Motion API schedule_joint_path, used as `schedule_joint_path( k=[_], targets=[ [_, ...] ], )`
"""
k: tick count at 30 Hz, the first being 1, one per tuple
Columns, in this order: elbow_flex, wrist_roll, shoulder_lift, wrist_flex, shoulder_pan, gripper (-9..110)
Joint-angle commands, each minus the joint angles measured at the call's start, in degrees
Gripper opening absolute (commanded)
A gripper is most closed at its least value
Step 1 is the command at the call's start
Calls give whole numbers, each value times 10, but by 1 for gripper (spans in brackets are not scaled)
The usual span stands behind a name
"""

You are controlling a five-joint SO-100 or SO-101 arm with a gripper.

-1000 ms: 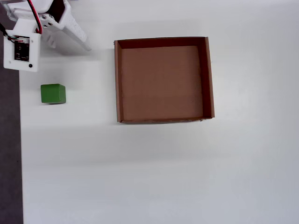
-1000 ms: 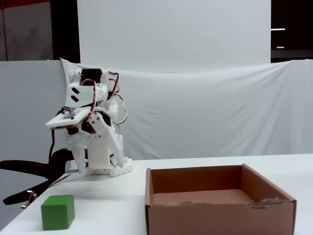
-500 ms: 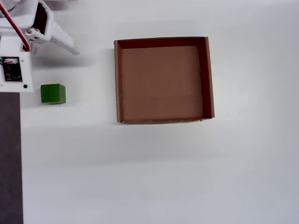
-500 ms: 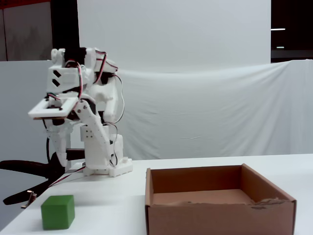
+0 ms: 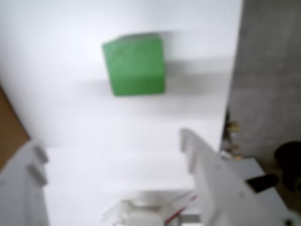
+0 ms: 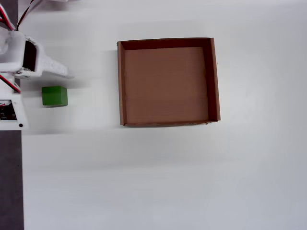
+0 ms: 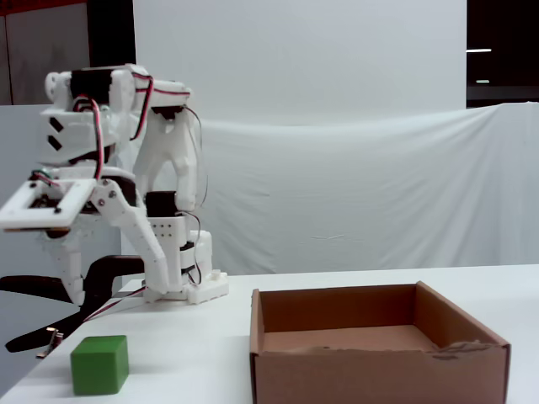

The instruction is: Grasp a green cube and put it in a box.

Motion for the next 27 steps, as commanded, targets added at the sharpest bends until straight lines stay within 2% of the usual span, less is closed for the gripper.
schedule_joint_path(
  k=[1,11,27],
  targets=[
    [-55,-5,-18,1,4,38],
    [-104,-4,-99,-31,3,38],
    [-58,-2,-145,-98,-23,37]
  ],
)
